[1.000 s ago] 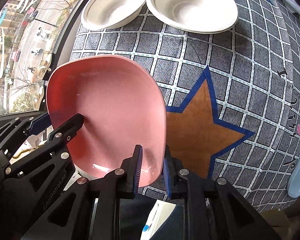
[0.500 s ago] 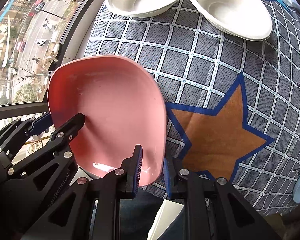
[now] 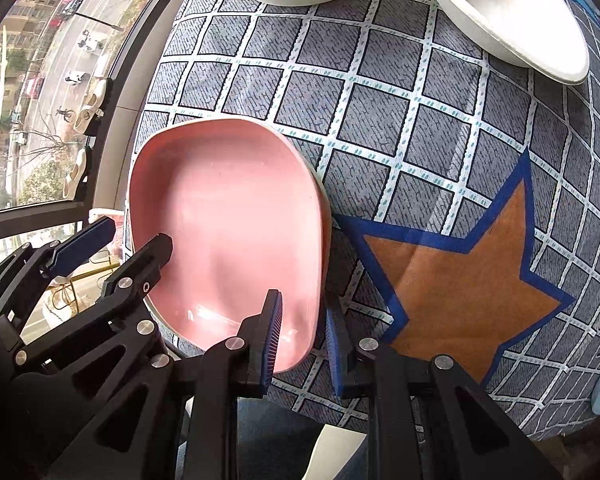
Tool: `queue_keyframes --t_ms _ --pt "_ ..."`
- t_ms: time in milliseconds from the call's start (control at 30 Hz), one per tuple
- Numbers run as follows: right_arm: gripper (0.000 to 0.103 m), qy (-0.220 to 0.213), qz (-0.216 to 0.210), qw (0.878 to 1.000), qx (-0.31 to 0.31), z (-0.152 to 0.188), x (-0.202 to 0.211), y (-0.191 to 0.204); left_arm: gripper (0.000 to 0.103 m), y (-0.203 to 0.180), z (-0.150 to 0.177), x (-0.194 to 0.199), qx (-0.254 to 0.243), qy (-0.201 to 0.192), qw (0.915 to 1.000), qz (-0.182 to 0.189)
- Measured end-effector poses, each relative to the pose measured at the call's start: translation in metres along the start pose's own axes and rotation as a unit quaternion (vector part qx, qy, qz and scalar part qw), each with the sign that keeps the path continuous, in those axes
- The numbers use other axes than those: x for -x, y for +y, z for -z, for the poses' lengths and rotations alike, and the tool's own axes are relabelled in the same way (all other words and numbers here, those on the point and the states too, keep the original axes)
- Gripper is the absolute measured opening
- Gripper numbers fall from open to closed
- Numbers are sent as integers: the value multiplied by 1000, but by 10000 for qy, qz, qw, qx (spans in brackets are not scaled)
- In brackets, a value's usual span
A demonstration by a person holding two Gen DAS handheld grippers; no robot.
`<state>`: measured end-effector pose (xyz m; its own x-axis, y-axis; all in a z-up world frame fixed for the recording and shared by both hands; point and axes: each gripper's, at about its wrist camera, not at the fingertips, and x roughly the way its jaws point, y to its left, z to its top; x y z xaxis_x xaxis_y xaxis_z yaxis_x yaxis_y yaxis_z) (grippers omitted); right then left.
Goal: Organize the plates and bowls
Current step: 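Carry the pink plate onto the green plate and open the right gripper, then reach the right gripper to the light-blue plate and grasp its rim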
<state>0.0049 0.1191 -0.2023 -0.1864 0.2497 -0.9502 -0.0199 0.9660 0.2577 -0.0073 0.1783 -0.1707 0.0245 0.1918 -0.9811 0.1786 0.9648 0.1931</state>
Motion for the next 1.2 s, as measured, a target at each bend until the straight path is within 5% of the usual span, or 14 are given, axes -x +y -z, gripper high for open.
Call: queue_keyframes --t_ms 100,133,200,267,800,933,1200 --pt "27 46 -54 10000 -14 -6 -5 3 76 4 -2 1 27 -29 10000 -83" --pt "34 31 -26 10000 -9 -5 -2 0 76 6 -3 1 45 -41 9999 -154" --pt "70 -120 185 9998 -29 -3 3 -6 79 11 -4 1 64 -18 9998 -168" --pt "82 -252 110 9996 -79 -2 8 -13 80 12 -5 2 83 7 9999 -66" --pt "82 -231 -65 9885 -1492 23 10 -104 82 -96 -28 37 -1220 -187 9916 396" --pt "102 -375 132 9804 -1928 33 15 -128 83 -123 -33 53 -1488 -410 9874 358" --pt "102 -397 -129 9676 -2490 50 11 -159 83 -170 -35 74 -1947 -613 9785 287"
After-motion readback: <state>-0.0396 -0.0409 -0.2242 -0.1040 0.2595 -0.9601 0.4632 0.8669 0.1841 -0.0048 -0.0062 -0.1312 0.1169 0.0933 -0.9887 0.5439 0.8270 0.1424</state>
